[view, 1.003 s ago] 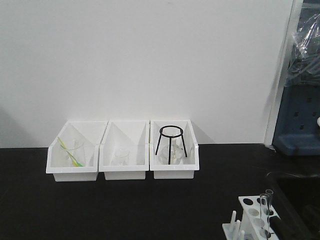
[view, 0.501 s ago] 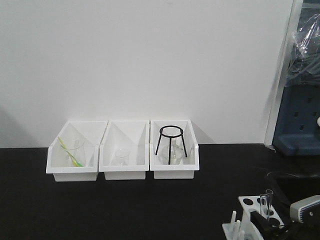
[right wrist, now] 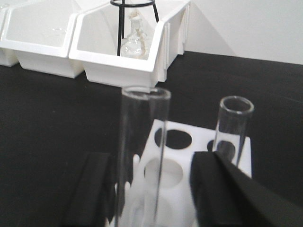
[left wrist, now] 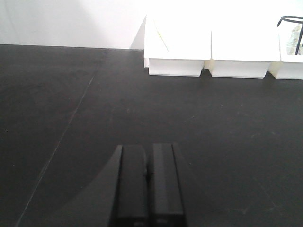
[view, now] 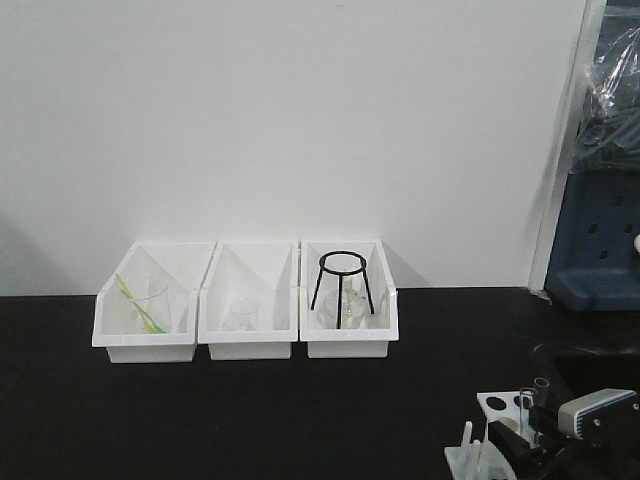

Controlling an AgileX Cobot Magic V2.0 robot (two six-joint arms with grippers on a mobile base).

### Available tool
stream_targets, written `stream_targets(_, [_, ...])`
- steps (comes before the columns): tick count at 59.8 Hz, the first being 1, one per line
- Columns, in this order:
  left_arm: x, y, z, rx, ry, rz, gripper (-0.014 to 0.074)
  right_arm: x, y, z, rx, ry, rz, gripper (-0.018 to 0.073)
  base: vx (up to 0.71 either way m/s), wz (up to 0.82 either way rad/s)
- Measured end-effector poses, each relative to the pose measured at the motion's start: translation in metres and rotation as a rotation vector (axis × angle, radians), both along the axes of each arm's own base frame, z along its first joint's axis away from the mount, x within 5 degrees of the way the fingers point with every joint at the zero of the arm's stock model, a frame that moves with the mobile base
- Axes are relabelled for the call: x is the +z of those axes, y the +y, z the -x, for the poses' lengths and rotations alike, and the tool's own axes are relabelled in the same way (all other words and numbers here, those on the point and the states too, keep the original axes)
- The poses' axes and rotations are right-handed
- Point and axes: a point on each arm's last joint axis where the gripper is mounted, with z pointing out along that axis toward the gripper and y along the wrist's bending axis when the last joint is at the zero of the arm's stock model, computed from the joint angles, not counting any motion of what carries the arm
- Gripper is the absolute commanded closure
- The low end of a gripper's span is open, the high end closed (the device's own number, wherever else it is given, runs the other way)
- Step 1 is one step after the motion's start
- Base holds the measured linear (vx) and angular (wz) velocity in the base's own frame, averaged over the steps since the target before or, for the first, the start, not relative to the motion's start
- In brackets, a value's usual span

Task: Flip and reinsert test tube from rack
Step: 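Close the right gripper on the tube and lift it from the rack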

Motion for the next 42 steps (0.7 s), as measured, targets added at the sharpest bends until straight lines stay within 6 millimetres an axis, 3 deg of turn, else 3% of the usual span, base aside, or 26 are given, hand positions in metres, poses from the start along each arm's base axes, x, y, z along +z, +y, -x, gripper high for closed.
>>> stream_targets(10, [0.000,0.000,0.000,0.000,0.000,0.000,0.0603,0.003,0.001,0.000,0.013,-0.027,-0.010,0.0572,0.00,0.00])
stream_targets(30, [0.000,0.000,0.000,0.000,0.000,0.000,0.0603,0.009,0.004,0.002,0.051,-0.053,0.007,0.0572,0.00,0.00])
stream_targets(34, [0.000,0.000,0.000,0.000,0.000,0.000,0.0603,0.021,0.004,0.002,0.050,-0.094,0.007,0.0573,0.00,0.00])
stream_targets(35, [0.000,0.000,0.000,0.000,0.000,0.000,0.0603,0.039,0.004,0.003,0.048,-0.151,-0.002,0.0573,0.00,0.00])
stream_targets(42, [0.000,0.000,0.000,0.000,0.000,0.000,0.0603,0.071,0.004,0.005,0.039,-0.238,-0.028,0.0573,0.00,0.00])
